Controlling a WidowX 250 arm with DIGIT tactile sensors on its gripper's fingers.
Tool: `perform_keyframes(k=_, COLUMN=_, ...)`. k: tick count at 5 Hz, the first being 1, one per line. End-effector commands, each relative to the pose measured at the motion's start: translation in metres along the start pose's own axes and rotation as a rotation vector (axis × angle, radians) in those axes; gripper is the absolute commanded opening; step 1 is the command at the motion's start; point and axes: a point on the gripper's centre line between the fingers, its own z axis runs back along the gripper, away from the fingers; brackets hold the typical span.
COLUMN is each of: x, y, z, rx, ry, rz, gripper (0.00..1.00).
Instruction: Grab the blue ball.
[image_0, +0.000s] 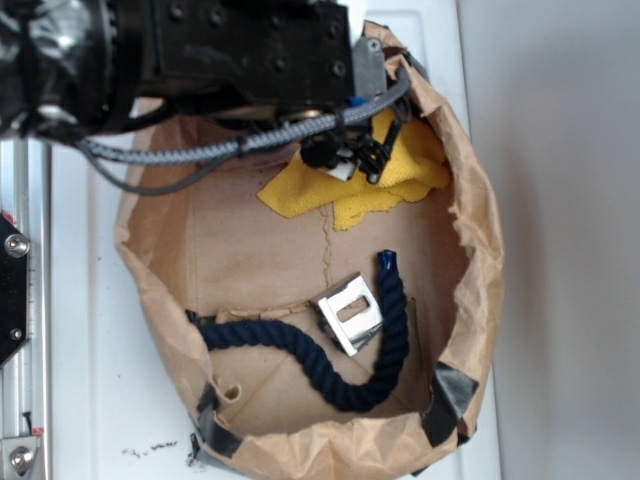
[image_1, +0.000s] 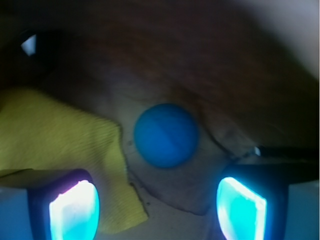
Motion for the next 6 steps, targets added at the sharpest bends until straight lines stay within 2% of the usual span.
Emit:
perform_keyframes(k=1, x=0.008, y=0.012, z=0.011, rx=-0.002, ry=-0.056, rz=0.175, gripper=1.00)
perform_keyframes(k=3, x=0.005, y=0.008, z=0.002, rx=-0.012, ry=-0.082, rz=0.213, gripper=1.00)
perform_keyframes(k=5, x=0.007, y=-0.006, z=-0.012, rx=0.034, ry=-0.135, rz=0.248, gripper=1.00)
perform_keyframes(k=6, x=-0.002, y=-0.006, z=-0.020, rx=0.074, ry=-0.166, rz=0.216, gripper=1.00)
